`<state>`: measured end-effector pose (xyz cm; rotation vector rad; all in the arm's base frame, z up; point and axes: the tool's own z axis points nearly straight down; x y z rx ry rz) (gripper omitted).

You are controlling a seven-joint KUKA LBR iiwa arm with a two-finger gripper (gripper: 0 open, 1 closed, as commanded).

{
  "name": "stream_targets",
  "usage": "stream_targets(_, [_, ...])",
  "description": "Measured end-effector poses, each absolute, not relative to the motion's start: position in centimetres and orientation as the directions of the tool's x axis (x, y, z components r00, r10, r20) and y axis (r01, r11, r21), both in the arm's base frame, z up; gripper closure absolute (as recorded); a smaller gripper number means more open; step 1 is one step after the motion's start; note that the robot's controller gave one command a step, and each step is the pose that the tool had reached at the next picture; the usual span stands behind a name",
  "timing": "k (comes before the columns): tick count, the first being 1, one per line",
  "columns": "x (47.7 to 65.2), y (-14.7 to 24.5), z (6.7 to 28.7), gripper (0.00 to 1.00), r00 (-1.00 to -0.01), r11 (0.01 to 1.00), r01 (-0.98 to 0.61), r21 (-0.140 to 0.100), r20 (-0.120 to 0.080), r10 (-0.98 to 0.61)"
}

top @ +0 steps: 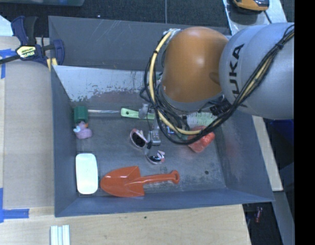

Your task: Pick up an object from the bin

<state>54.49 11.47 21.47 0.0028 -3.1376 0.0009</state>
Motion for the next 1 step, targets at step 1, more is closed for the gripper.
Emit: stream_targets(1, [54.65,11.44,21.83,0.00,-1.000,1.000,0.000,0.001,-0.003,0.000])
